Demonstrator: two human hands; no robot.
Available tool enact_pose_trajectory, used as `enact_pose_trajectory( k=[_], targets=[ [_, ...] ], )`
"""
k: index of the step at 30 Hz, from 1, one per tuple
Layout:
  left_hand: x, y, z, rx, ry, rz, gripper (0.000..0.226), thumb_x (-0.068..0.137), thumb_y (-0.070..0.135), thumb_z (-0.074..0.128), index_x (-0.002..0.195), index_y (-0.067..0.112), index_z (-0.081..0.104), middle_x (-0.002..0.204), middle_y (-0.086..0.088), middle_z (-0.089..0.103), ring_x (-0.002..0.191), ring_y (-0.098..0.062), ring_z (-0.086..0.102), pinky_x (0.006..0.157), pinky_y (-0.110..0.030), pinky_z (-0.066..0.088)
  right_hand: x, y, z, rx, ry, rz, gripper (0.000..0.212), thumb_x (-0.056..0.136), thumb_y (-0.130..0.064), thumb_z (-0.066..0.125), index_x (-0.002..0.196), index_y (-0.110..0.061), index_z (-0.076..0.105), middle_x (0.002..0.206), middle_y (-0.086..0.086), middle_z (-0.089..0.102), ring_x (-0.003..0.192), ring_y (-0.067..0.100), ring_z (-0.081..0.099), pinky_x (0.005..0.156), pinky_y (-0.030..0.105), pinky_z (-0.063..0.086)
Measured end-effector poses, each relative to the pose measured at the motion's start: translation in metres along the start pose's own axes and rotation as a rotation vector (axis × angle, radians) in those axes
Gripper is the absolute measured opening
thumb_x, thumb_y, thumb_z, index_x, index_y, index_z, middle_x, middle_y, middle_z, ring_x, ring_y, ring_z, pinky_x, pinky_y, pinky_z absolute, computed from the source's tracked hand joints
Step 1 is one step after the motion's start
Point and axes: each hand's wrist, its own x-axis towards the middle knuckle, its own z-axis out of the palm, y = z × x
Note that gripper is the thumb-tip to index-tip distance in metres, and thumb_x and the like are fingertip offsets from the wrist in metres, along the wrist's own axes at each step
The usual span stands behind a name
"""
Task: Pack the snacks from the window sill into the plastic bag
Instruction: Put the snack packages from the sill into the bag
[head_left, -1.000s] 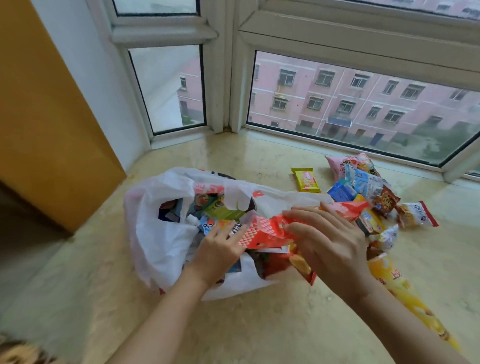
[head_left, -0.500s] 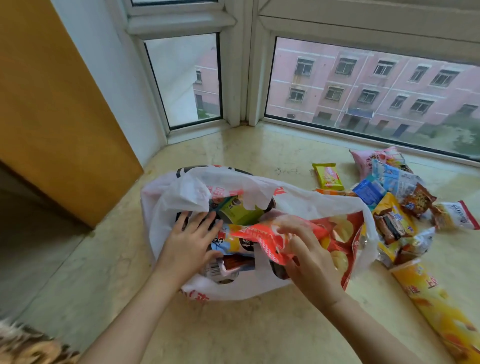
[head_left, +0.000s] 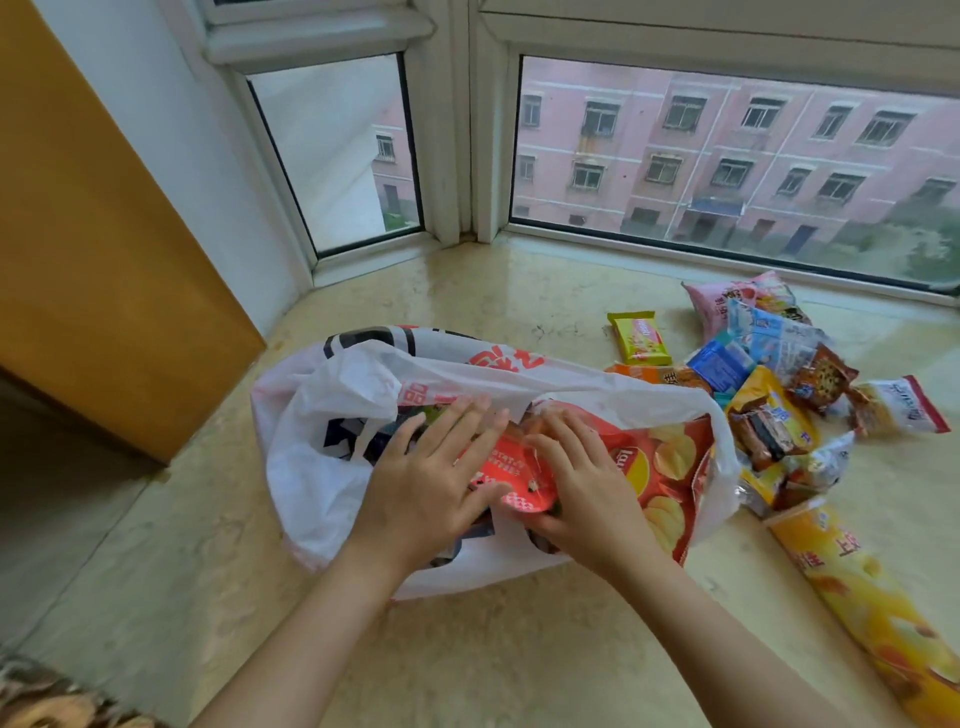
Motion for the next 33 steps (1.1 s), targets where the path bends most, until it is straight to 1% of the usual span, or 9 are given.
enact_pose_trajectory(
  k=[2, 7, 15, 19, 23, 26, 28, 31, 33],
  targets=[
    [0.004, 0.012, -0.003, -0.027, -0.036, -0.006, 0.061, 0.099, 0.057, 0.026, 0.146, 0.020, 0.040, 0.150, -0.002, 0.041, 0.137, -0.017, 0.039, 0.106, -0.039, 0.031, -0.016, 0.010, -0.013, -0.061, 0.011, -0.001, 0.076, 0.079, -0.066, 0.052, 0.139, -0.020, 0.046, 0.152, 0.002, 0.035, 0.144, 0.022, 0.024, 0.116, 0.047, 0.023],
    [0.023, 0.052, -0.012, -0.108, -0.036, -0.026, 0.060, 0.098, 0.056, 0.028, 0.144, 0.021, 0.043, 0.150, 0.000, 0.041, 0.138, -0.016, 0.037, 0.105, -0.039, 0.031, -0.055, 0.045, -0.042, -0.141, 0.039, 0.055, 0.070, 0.084, -0.060, 0.048, 0.142, -0.020, 0.043, 0.152, 0.006, 0.035, 0.143, 0.026, 0.027, 0.114, 0.052, 0.024],
    [0.087, 0.161, -0.004, -0.205, -0.053, 0.093, 0.053, 0.090, 0.048, 0.049, 0.135, 0.021, 0.055, 0.142, -0.002, 0.051, 0.131, -0.018, 0.048, 0.100, -0.041, 0.038, -0.116, 0.119, -0.095, -0.168, 0.100, 0.135, 0.061, 0.086, -0.049, 0.050, 0.139, -0.018, 0.048, 0.149, 0.007, 0.040, 0.139, 0.028, 0.034, 0.109, 0.055, 0.030],
    [0.115, 0.217, 0.016, -0.213, -0.157, 0.107, 0.057, 0.090, 0.049, 0.048, 0.139, 0.022, 0.050, 0.146, -0.002, 0.046, 0.134, -0.018, 0.044, 0.101, -0.040, 0.038, -0.146, 0.169, -0.108, -0.219, 0.112, 0.189, 0.064, 0.082, -0.050, 0.049, 0.139, -0.021, 0.043, 0.147, 0.010, 0.042, 0.135, 0.030, 0.039, 0.108, 0.053, 0.032],
    [0.132, 0.256, 0.040, -0.193, -0.281, 0.056, 0.060, 0.088, 0.053, 0.041, 0.138, 0.022, 0.051, 0.144, -0.002, 0.049, 0.133, -0.018, 0.045, 0.103, -0.040, 0.038, -0.166, 0.214, -0.104, -0.233, 0.063, 0.235, 0.064, 0.080, -0.052, 0.047, 0.134, -0.019, 0.052, 0.145, 0.011, 0.045, 0.132, 0.032, 0.042, 0.104, 0.052, 0.031],
    [0.144, 0.272, 0.061, -0.169, -0.339, 0.015, 0.063, 0.084, 0.053, 0.058, 0.138, 0.020, 0.051, 0.142, -0.004, 0.052, 0.132, -0.021, 0.047, 0.103, -0.045, 0.043, -0.169, 0.239, -0.098, -0.219, 0.008, 0.243, 0.065, 0.081, -0.055, 0.046, 0.136, -0.021, 0.049, 0.146, 0.011, 0.044, 0.133, 0.031, 0.042, 0.104, 0.056, 0.035],
    [0.154, 0.279, 0.073, -0.107, -0.411, -0.012, 0.074, 0.082, 0.051, 0.065, 0.144, 0.019, 0.041, 0.147, -0.004, 0.045, 0.135, -0.023, 0.043, 0.107, -0.046, 0.039, -0.167, 0.256, -0.095, -0.196, -0.027, 0.236, 0.066, 0.081, -0.056, 0.044, 0.138, -0.023, 0.044, 0.146, 0.011, 0.044, 0.133, 0.031, 0.042, 0.103, 0.057, 0.036],
    [0.173, 0.285, 0.090, -0.071, -0.515, -0.067, 0.080, 0.093, 0.051, 0.048, 0.154, 0.022, 0.005, 0.161, -0.001, 0.014, 0.147, -0.022, 0.016, 0.116, -0.041, 0.021, -0.158, 0.280, -0.092, -0.154, -0.062, 0.238, 0.064, 0.082, -0.054, 0.042, 0.138, -0.024, 0.041, 0.148, 0.011, 0.041, 0.133, 0.031, 0.041, 0.103, 0.057, 0.035],
    [0.186, 0.287, 0.099, -0.100, -0.546, -0.172, 0.080, 0.093, 0.057, 0.041, 0.153, 0.023, 0.001, 0.161, 0.000, 0.008, 0.147, -0.022, 0.012, 0.116, -0.039, 0.019, -0.152, 0.296, -0.088, -0.144, -0.082, 0.220, 0.061, 0.083, -0.051, 0.044, 0.137, -0.023, 0.040, 0.149, 0.011, 0.039, 0.133, 0.032, 0.041, 0.103, 0.059, 0.035]
  ],
)
